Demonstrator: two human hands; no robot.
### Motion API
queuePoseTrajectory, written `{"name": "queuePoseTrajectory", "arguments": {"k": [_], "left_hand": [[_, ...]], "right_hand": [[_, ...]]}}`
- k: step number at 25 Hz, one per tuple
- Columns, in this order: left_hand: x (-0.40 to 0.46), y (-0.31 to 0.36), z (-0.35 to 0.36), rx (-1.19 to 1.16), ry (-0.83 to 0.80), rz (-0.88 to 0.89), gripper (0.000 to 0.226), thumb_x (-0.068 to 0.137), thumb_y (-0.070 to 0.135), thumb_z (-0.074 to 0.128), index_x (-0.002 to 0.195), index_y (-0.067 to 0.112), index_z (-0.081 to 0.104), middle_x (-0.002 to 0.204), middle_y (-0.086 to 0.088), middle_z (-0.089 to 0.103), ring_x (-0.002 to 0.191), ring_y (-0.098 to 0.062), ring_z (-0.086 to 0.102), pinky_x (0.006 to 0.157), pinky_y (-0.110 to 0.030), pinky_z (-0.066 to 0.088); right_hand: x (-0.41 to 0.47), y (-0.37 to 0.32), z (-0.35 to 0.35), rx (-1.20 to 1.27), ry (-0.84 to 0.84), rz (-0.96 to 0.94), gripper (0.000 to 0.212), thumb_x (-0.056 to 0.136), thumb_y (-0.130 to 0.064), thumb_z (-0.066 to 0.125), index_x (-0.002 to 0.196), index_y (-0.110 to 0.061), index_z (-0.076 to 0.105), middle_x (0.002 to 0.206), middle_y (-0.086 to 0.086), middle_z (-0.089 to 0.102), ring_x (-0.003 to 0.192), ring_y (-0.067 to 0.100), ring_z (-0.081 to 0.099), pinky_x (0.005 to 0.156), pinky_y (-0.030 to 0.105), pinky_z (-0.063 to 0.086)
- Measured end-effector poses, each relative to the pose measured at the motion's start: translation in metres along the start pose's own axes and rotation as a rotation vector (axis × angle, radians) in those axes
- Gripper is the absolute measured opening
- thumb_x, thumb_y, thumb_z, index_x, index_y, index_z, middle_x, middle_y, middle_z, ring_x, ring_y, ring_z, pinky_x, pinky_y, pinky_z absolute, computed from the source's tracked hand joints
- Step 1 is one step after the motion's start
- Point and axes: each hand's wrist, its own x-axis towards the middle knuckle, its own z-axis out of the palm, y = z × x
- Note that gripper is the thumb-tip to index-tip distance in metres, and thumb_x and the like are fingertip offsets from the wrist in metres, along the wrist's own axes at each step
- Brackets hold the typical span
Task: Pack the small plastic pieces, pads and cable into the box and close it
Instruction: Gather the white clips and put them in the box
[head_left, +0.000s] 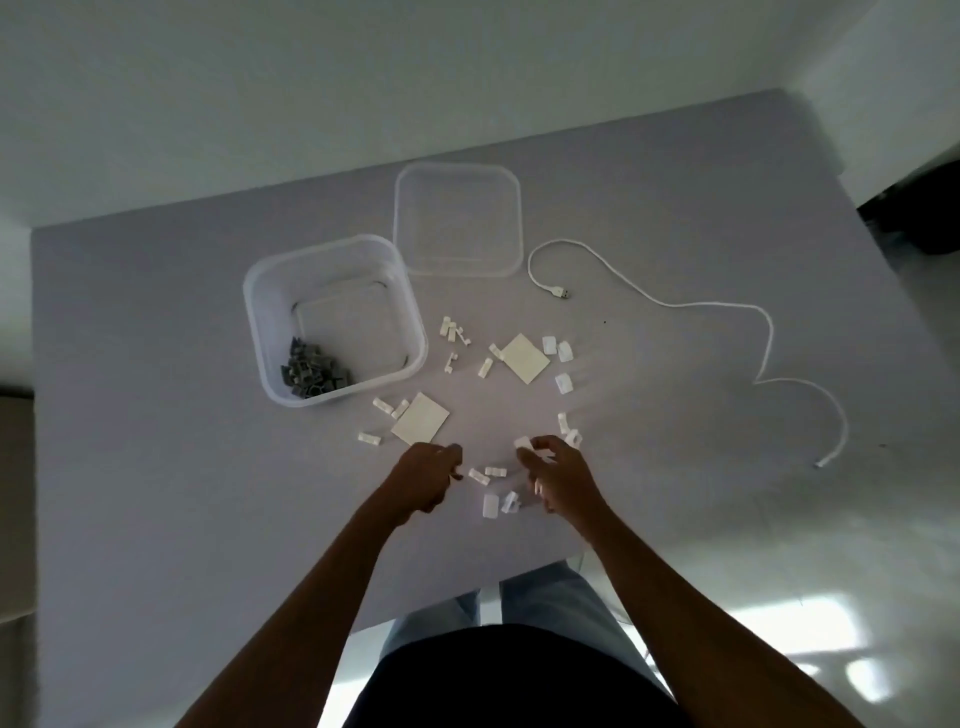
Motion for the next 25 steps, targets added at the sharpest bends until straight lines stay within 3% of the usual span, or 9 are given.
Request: {"name": "queuePoseTrajectory", "arguments": {"k": [2,3,6,9,12,15,18,21,25], "left_hand": [[-0.019,0.016,-0.033,-0.585,-0.186,0.041,0.022,0.087,0.017,0.04,0.07,0.01,0.052,0.055,-0.005,0.032,0.039,-0.012,0.024,0.042,-0.02,0.015],[-0.025,0.024,-0.05,-0.749,-0.253,0.109,0.02,0.082,0.017,0.039,0.067,0.011,0.051,0.055,-0.004,0.029,0.039,-0.011,0.02,0.041,-0.018,0.011],[-0.039,0.043,-0.097,-0.988,-0.292,0.28,0.018,0.075,0.014,0.035,0.072,0.009,0.052,0.061,-0.006,0.042,0.042,-0.011,0.02,0.037,-0.013,0.013],[-0.036,0.053,-0.131,-1.147,-0.239,0.394,0.014,0.071,0.013,0.044,0.075,0.01,0.057,0.068,-0.004,0.051,0.047,-0.011,0.04,0.033,-0.013,0.026],[-0.02,0.057,-0.16,-1.227,-0.081,0.387,0.014,0.077,0.026,0.057,0.074,0.013,0.059,0.069,-0.002,0.057,0.051,-0.013,0.047,0.036,-0.015,0.03],[0.002,0.059,-0.18,-1.264,0.147,0.239,0.039,0.091,0.046,0.054,0.064,0.018,0.057,0.067,0.0,0.056,0.052,-0.011,0.05,0.039,-0.015,0.034],[0.016,0.056,-0.191,-1.329,0.296,0.153,0.034,0.092,0.037,0.058,0.063,0.02,0.053,0.064,0.001,0.052,0.048,-0.009,0.045,0.04,-0.018,0.033],[0.024,0.048,-0.201,-1.352,0.359,0.133,0.03,0.091,0.03,0.059,0.065,0.019,0.052,0.063,0.0,0.051,0.047,-0.01,0.043,0.04,-0.02,0.033],[0.034,0.041,-0.208,-1.363,0.41,0.094,0.027,0.092,0.028,0.059,0.068,0.016,0.054,0.062,-0.002,0.056,0.049,-0.012,0.045,0.043,-0.021,0.036]], "right_hand": [[-0.002,-0.036,0.002,0.366,-0.114,0.125,0.021,0.093,-0.033,0.064,0.093,-0.013,0.059,0.062,0.0,0.056,0.046,0.009,0.048,0.041,0.019,0.037],[-0.001,-0.054,0.004,0.495,-0.182,0.145,0.017,0.092,-0.032,0.063,0.086,-0.017,0.057,0.058,0.0,0.051,0.045,0.01,0.04,0.039,0.019,0.033],[0.011,-0.109,0.022,0.687,-0.442,0.088,0.012,0.079,-0.026,0.063,0.083,-0.02,0.054,0.056,0.002,0.041,0.053,0.016,0.014,0.042,0.019,0.016],[0.028,-0.153,0.044,0.705,-0.633,-0.004,0.014,0.075,-0.02,0.052,0.088,-0.016,0.055,0.062,0.005,0.046,0.047,0.013,0.028,0.044,0.017,0.016],[0.054,-0.19,0.067,0.563,-0.693,0.02,0.018,0.084,-0.027,0.047,0.091,-0.014,0.058,0.072,0.006,0.047,0.052,0.015,0.04,0.043,0.017,0.026],[0.085,-0.215,0.09,0.321,-0.697,0.082,0.023,0.091,-0.034,0.049,0.091,-0.014,0.061,0.074,0.003,0.047,0.055,0.014,0.04,0.043,0.021,0.028],[0.11,-0.227,0.11,0.18,-0.735,0.143,0.024,0.088,-0.032,0.048,0.091,-0.012,0.062,0.071,0.005,0.049,0.053,0.015,0.044,0.047,0.023,0.026],[0.128,-0.23,0.13,-0.042,-0.691,0.154,0.031,0.09,-0.044,0.056,0.085,-0.014,0.063,0.07,0.006,0.054,0.054,0.015,0.048,0.047,0.022,0.033],[0.147,-0.229,0.158,-0.526,-0.619,-0.06,0.032,0.092,-0.041,0.061,0.089,-0.01,0.068,0.076,0.01,0.062,0.062,0.018,0.057,0.053,0.026,0.047]]}}
